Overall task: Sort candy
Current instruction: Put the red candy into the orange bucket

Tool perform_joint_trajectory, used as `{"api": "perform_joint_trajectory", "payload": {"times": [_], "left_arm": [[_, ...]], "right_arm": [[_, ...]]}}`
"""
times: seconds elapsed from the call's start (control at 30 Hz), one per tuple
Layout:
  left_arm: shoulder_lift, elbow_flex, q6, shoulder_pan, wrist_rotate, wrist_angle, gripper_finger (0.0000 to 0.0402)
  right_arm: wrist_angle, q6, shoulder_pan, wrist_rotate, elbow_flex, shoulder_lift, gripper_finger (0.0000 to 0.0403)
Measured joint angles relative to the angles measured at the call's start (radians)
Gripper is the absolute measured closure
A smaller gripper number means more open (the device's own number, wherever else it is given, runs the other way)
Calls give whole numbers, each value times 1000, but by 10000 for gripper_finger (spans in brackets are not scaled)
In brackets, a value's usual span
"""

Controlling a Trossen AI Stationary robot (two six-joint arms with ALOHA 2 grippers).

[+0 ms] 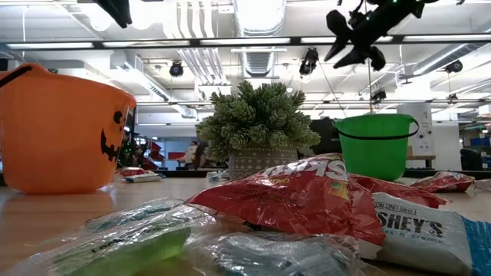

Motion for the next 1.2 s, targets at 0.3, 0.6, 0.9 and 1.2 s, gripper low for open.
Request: {"api": "perform_joint_trajectory", "payload": {"times": [0.3,0.6,0.9,1.2], "left_arm": [[2,0,22,0,-7,0,221],[4,0,90,0,48,0,236],[-27,0,179,-1,129,0,237],[-139,-1,140,-1,208,0,237]], "right_arm": [[125,7,22,-145,0,0,257],[130,63,109,-242,0,0,260],[129,113,277,-249,0,0,261],[102,164,488,-93,0,34,261]]}}
